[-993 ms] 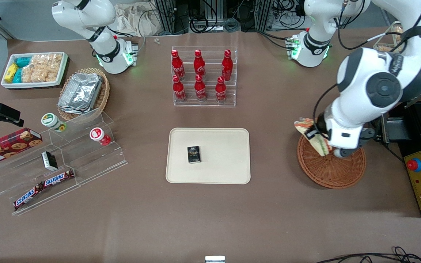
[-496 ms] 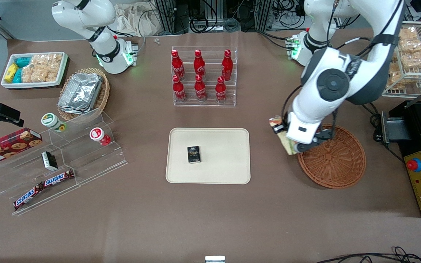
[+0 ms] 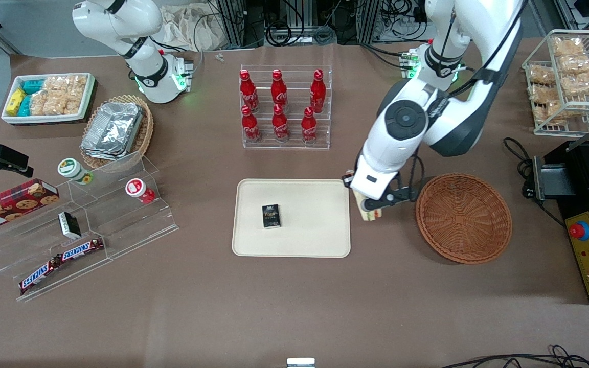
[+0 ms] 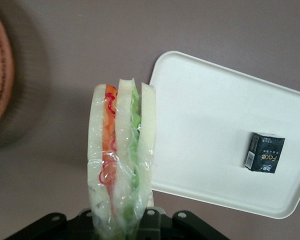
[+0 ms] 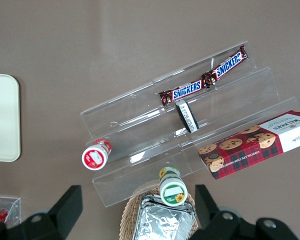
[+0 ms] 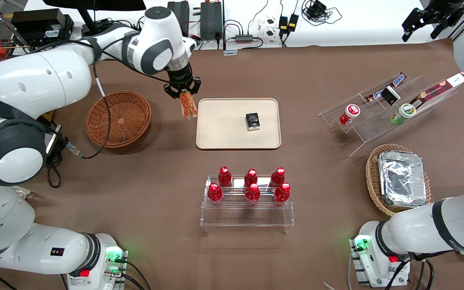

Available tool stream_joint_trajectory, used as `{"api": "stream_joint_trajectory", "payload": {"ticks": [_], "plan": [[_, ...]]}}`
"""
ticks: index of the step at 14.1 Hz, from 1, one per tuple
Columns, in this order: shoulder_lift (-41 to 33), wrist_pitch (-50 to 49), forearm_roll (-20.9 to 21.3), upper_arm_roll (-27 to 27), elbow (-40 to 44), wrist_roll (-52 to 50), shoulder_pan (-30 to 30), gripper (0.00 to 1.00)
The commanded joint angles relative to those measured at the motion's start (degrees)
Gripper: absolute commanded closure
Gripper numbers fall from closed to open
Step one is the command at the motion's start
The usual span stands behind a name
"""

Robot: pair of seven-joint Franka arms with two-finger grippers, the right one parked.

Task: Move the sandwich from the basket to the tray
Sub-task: 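Carry the held sandwich over to the white tray, then lower the sandwich onto the tray beside the dark box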

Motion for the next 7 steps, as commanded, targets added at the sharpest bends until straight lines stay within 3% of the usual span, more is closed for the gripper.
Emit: {"api": "stream_joint_trajectory", "payload": {"ticks": [1, 5, 7], "plan": [[4.3, 2.3, 3.6, 0.3, 1.9, 0.0, -2.1, 1.0], [9.0, 7.8, 5.1, 0.3, 1.8, 0.1, -3.3, 1.0], [11.8, 10.4, 8.3, 0.3, 1.7, -0.1, -3.3, 1.0]]}}
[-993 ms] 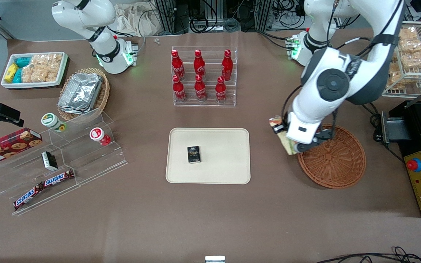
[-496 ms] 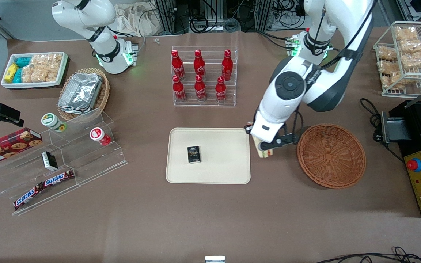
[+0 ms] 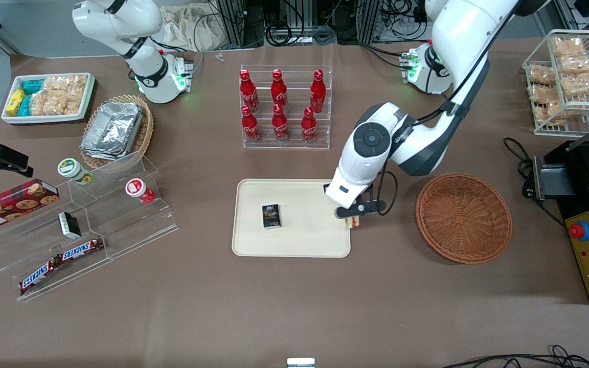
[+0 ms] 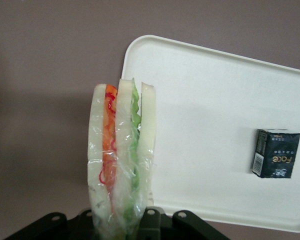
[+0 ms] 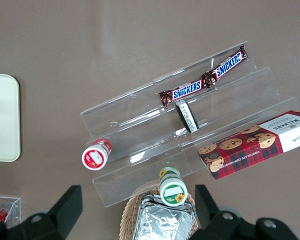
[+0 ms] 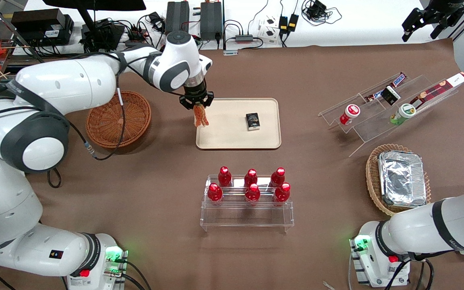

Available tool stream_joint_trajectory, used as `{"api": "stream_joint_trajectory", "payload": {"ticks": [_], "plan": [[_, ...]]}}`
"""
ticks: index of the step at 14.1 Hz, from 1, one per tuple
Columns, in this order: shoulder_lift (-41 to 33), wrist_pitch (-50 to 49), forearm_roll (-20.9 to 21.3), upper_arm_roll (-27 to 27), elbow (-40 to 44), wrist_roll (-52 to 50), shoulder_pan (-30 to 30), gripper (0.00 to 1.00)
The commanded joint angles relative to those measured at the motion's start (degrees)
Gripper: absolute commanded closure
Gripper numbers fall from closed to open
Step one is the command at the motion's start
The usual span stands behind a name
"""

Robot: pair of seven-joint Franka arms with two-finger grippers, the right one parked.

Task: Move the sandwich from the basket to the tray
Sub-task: 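Lower the sandwich onto the tray beside the dark box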

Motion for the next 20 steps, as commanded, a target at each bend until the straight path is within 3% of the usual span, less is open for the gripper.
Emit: {"api": "stream_joint_trajectory", "payload": {"ticks": [1, 13, 14, 15, 17, 20], "plan": [[4.1, 2.8, 3.4, 0.3, 1.8, -0.2, -0.8, 1.0], [8.8, 9.3, 7.1, 0.5, 1.3, -0.4, -1.6, 1.0], [8.8, 9.2, 7.1, 0.5, 1.2, -0.5, -1.6, 0.91], [8.9, 9.3, 7.0, 0.5, 1.3, -1.3, -1.6, 0.65], [8.9, 9.3, 7.0, 0.5, 1.3, -1.7, -1.6, 0.02], [7.3, 9.3, 6.9, 0.5, 1.5, -1.8, -1.2, 0.01]]}}
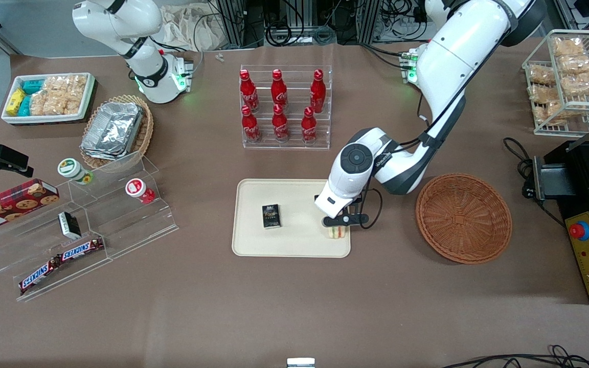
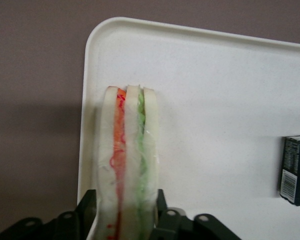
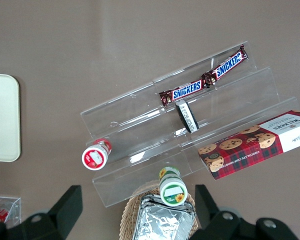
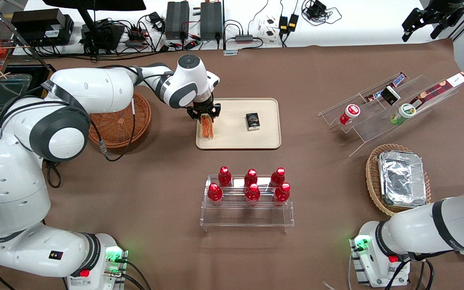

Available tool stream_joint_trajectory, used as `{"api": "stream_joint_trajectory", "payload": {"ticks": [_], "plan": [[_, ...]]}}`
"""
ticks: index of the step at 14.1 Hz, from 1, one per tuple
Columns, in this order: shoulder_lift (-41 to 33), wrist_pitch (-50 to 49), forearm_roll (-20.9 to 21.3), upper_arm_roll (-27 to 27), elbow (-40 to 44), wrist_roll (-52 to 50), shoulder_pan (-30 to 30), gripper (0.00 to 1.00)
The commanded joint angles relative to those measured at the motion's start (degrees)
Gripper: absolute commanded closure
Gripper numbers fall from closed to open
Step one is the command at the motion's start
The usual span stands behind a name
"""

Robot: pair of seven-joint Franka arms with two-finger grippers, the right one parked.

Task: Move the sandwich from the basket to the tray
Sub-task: 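Open the left gripper and raise it away from the tray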

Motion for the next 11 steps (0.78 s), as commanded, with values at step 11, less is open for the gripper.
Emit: {"api": "stream_joint_trajectory", "payload": {"ticks": [11], "plan": [[-14.6, -23.9, -2.6, -0.1, 16.7, 5.6, 7.6, 0.01]]}}
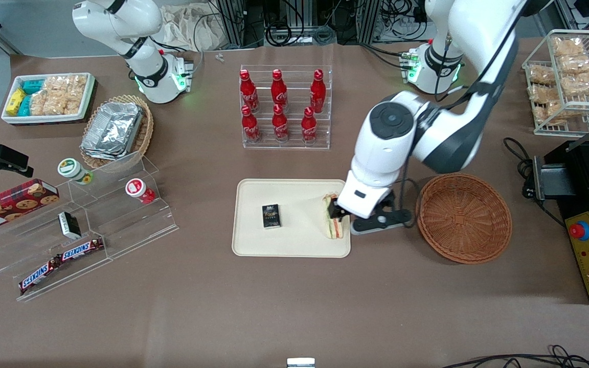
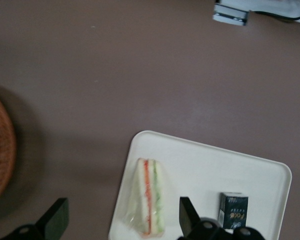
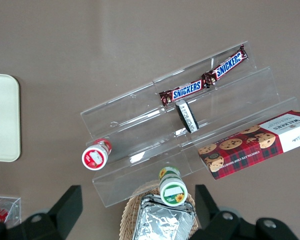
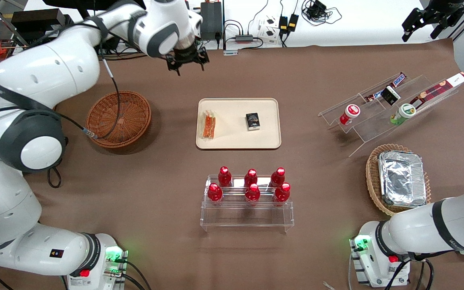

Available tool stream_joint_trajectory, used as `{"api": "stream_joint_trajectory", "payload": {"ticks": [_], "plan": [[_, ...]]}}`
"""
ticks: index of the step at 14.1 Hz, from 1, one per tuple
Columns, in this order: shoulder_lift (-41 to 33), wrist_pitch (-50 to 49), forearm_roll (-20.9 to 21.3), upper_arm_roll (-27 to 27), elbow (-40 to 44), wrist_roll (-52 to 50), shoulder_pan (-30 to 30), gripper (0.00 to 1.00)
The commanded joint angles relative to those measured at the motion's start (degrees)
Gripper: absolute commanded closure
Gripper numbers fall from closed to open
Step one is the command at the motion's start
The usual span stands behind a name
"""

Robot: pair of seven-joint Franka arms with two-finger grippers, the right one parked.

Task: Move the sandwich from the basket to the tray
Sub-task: 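Open the left gripper and raise it away from the tray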

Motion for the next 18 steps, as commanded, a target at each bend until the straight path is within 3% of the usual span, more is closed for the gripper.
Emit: {"api": "stream_joint_trajectory", "payload": {"ticks": [1, 6, 12, 15, 18], "plan": [[-5.1, -5.9, -6.6, -0.3, 0.3, 9.1, 5.0, 0.01], [-15.0, -22.8, -18.2, -0.2, -0.1, 26.1, 16.8, 0.01], [-23.5, -35.7, -18.9, 7.0, -0.4, 30.2, 16.4, 0.01], [-28.3, -36.3, -19.1, 16.7, -4.4, 30.2, 9.8, 0.01], [-27.9, -36.4, -19.1, 16.6, -3.9, 30.3, 9.8, 0.01]]}}
